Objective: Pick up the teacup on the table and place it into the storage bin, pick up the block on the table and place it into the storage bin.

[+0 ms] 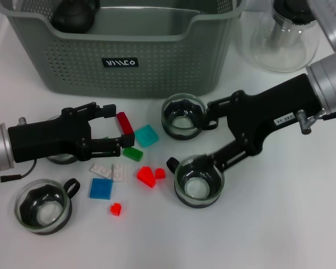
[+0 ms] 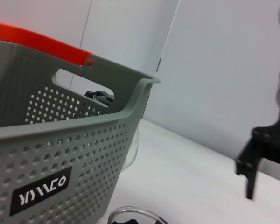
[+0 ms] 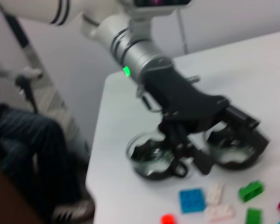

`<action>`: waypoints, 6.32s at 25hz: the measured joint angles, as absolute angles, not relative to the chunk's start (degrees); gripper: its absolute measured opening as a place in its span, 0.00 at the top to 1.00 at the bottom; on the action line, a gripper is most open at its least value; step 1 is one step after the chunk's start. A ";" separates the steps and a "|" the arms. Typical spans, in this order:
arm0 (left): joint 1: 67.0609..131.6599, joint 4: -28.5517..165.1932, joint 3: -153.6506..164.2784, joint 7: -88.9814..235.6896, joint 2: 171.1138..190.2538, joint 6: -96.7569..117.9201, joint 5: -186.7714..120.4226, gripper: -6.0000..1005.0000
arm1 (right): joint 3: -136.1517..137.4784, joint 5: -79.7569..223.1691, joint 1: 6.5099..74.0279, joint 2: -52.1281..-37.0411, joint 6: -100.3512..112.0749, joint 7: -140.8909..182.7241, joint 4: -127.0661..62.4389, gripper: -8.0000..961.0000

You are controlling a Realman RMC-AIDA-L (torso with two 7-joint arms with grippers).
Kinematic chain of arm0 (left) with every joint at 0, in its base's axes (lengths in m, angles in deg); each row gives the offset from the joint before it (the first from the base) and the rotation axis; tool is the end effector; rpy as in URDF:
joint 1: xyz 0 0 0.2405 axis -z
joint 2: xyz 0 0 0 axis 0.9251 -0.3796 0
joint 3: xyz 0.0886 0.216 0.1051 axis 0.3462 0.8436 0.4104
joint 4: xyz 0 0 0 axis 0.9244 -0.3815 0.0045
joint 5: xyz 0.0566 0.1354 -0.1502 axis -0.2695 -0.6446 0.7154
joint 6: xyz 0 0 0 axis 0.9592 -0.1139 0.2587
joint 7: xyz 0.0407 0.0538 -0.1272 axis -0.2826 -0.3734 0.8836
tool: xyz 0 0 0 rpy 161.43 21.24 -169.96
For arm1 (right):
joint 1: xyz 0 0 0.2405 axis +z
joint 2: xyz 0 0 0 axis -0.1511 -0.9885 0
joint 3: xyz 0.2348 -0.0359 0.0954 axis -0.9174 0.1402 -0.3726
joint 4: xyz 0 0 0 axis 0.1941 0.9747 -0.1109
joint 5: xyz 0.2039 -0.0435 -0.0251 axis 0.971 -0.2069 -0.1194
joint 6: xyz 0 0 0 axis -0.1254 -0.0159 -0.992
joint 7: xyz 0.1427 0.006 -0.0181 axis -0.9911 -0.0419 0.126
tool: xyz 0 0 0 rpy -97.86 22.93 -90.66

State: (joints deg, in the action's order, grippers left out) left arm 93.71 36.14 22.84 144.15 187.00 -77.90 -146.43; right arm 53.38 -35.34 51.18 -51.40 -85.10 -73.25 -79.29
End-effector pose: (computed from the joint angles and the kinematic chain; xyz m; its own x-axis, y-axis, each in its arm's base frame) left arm -0.2979 0.2828 -0.0069 0.7176 0.3861 0.5797 0.5389 -0.8351 -0.1109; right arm 0.1589 0.3408 -0.0222 0.9661 -0.2115 -0.1481 -0.1871 -0.9688 0.1629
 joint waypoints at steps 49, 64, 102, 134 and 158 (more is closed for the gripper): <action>91.86 36.78 21.46 141.17 187.55 -76.98 -146.10 0.09 | 100.41 -44.87 59.37 -52.90 -70.23 -103.65 -87.00 0.40; 91.63 36.88 21.46 140.97 187.59 -77.08 -146.07 0.09 | 100.54 -44.76 59.60 -52.69 -70.71 -106.41 -86.34 0.92; 92.55 37.00 22.13 140.97 188.24 -78.48 -146.08 0.10 | 50.84 -59.21 86.59 -47.97 -65.77 -113.91 -76.47 0.93; 93.72 38.59 21.63 140.27 188.29 -78.06 -145.55 0.11 | 68.91 -67.74 88.10 -52.80 -27.62 -113.52 -50.36 0.93; 93.76 38.89 21.97 140.27 188.29 -78.22 -145.55 0.11 | 68.99 -67.74 87.53 -52.72 -31.28 -116.03 -51.06 0.92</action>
State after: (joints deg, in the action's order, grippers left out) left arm 93.76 38.89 21.97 140.27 188.29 -78.22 -145.55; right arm 68.99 -67.74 87.53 -52.72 -31.28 -116.03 -51.06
